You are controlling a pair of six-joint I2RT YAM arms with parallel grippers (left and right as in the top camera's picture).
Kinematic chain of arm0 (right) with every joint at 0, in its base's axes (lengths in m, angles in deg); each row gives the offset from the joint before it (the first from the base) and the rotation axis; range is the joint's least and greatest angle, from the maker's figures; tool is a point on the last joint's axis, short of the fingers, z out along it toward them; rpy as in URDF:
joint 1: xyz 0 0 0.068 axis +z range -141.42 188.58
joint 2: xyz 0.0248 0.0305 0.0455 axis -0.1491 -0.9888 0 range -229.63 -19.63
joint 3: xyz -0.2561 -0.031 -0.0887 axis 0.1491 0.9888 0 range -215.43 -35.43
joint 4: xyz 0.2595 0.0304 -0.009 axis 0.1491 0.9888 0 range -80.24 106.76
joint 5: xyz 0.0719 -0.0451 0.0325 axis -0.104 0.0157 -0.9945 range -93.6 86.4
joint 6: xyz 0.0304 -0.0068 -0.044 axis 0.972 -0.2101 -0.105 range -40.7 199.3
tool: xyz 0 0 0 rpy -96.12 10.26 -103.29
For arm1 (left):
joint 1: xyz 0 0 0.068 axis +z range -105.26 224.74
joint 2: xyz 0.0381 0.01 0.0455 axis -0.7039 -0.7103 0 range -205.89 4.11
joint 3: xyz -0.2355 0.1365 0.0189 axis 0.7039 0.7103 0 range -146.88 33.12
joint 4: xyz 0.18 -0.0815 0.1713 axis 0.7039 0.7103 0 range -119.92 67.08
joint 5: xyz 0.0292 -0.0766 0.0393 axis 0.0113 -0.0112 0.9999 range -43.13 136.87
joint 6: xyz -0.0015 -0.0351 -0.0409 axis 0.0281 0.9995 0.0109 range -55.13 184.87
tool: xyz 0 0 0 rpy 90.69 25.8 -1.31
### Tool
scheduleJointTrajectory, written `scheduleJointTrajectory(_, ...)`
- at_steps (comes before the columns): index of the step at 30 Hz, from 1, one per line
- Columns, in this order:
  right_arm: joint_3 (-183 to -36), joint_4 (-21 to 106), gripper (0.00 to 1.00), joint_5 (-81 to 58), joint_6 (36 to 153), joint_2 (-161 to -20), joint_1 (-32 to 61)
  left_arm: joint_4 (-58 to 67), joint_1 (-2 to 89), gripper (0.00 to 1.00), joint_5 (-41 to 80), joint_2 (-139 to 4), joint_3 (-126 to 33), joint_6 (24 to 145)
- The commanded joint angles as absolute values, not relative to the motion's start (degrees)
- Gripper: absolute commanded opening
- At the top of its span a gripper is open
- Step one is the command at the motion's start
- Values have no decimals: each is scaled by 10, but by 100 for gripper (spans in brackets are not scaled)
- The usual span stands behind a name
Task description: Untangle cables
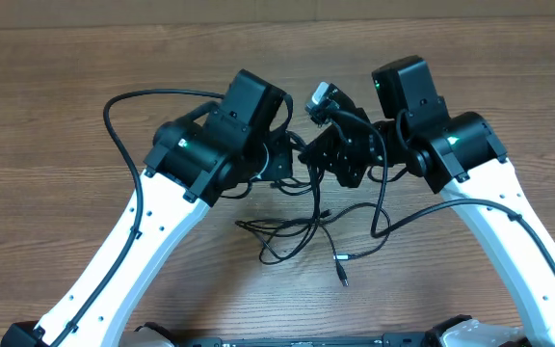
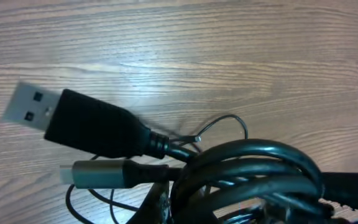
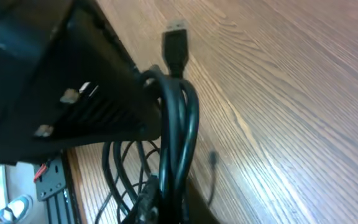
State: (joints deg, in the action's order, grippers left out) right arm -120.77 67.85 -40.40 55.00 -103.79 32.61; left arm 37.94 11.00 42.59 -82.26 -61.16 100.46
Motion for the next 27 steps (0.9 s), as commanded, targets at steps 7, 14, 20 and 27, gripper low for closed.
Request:
scheduleJointTrajectory(7, -1210, 693, 4, -395, 570, -1024, 327, 392, 140, 4, 524, -821, -619, 1143)
scheduleJointTrajectory(14, -1210, 689, 4, -457, 550, -1024, 327, 393, 176, 4, 543, -821, -619, 1142)
scheduleJointTrajectory(20, -1210, 689, 60, -413, 553, -1024, 327, 405, 177, 4, 485, -821, -619, 1073)
scheduleJointTrajectory(27, -1210, 632, 53, -452, 549, -1024, 327, 405, 167, 4, 454, -821, -619, 997)
